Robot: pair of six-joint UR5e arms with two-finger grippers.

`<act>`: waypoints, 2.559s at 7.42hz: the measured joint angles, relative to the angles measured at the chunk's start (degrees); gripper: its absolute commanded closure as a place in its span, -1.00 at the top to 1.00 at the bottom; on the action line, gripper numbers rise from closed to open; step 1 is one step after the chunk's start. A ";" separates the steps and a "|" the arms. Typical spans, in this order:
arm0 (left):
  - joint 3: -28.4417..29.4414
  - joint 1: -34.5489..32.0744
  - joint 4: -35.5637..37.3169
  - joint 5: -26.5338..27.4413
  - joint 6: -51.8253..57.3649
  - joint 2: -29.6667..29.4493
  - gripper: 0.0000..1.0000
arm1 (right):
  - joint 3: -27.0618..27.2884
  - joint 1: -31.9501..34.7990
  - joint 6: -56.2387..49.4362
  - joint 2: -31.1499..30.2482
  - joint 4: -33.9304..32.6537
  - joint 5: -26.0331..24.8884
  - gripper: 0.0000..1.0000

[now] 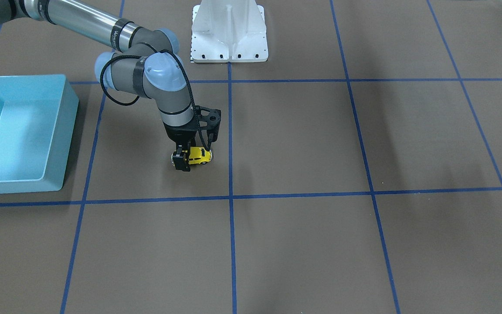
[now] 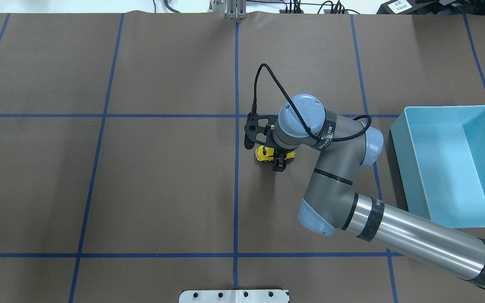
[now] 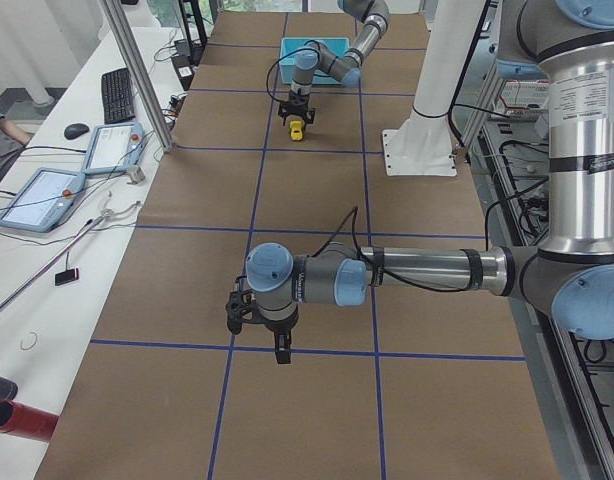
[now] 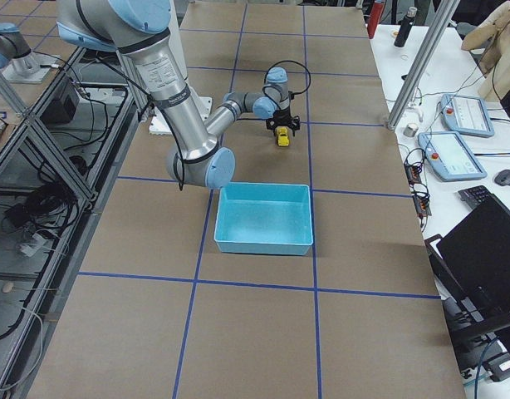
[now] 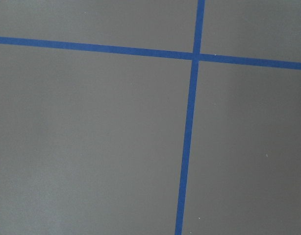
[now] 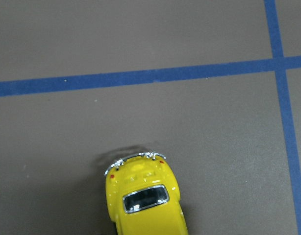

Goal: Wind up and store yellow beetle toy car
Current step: 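Lower the right gripper and close it on the yellow car, then lift the car with the right gripper and carry it over the bin, then lower the car into the bin, open the right gripper, withdraw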

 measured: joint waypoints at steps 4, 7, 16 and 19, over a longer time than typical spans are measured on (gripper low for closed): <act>0.11 0.00 0.00 0.02 -0.01 -0.03 1.00 | 1.82 1.09 0.73 -0.29 -1.66 3.71 -1.00; 0.12 0.00 0.00 0.02 0.02 0.16 1.00 | 19.97 7.87 -1.68 -8.88 -15.65 10.22 -1.00; 0.70 -0.01 0.88 0.00 0.09 -0.39 1.00 | 23.97 28.69 -33.73 -49.53 7.61 22.53 -1.00; 0.80 -0.02 0.88 0.06 0.18 -0.39 1.00 | 17.28 28.01 -30.37 -45.92 12.76 23.37 -1.00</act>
